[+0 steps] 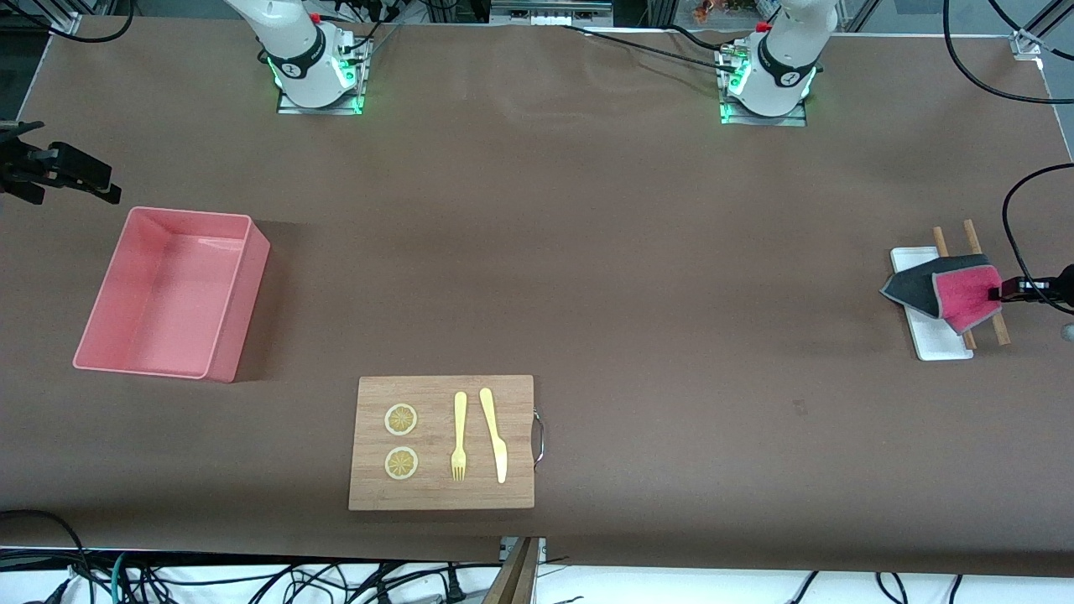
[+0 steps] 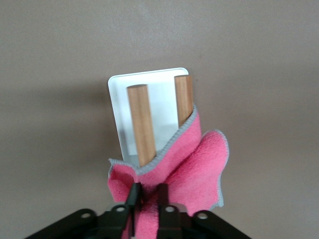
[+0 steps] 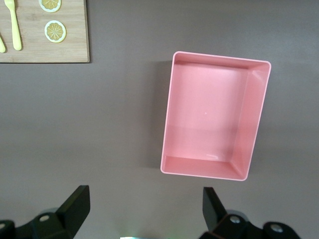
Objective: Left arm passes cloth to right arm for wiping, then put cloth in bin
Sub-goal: 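Lower the left gripper onto the cloth and close it, then lift the cloth with the left gripper and carry it toward the table middle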
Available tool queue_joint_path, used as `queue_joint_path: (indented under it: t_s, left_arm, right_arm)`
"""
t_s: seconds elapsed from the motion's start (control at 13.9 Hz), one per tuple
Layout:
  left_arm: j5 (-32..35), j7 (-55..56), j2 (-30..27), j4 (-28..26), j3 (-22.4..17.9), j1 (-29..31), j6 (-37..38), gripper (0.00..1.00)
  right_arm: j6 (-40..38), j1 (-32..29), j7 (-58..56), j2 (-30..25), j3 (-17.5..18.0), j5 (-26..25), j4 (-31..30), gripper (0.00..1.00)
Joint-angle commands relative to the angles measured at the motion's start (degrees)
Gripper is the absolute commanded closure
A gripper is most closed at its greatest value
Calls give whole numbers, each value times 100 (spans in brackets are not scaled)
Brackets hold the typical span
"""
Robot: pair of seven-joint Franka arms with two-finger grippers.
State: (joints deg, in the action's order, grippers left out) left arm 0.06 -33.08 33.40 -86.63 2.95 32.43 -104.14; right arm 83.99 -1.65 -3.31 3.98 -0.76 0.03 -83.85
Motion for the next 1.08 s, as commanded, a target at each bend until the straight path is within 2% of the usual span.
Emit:
queue_joint_path:
  t_s: [0.0, 0.07, 0.14, 0.43, 0.58, 0.86, 1.01]
  left_arm:
    - [64, -155, 18, 103, 47, 97, 104, 83]
    - [47, -155, 26, 94, 47, 106, 104, 75]
    - [38, -155, 35, 94, 47, 106, 104, 74]
    - [38, -155, 35, 94, 47, 106, 104, 93]
    - [29, -155, 35, 94, 47, 106, 104, 99]
    - [29, -137, 35, 103, 47, 71, 104, 100]
    - [29, -120, 0, 120, 65, 62, 104, 100]
  right_arm:
    - [-15, -46, -82, 41, 32, 15, 106, 0]
    - [-15, -46, -73, 41, 32, 15, 106, 0]
    - [-15, -55, -73, 41, 32, 15, 106, 0]
    - [-15, -55, -90, 163, 32, -11, 114, 0]
    - [-15, -55, -90, 182, 32, -11, 106, 0]
    - [38, -64, -73, 269, 32, 15, 97, 0]
    - [38, -55, -73, 533, 32, 32, 88, 0]
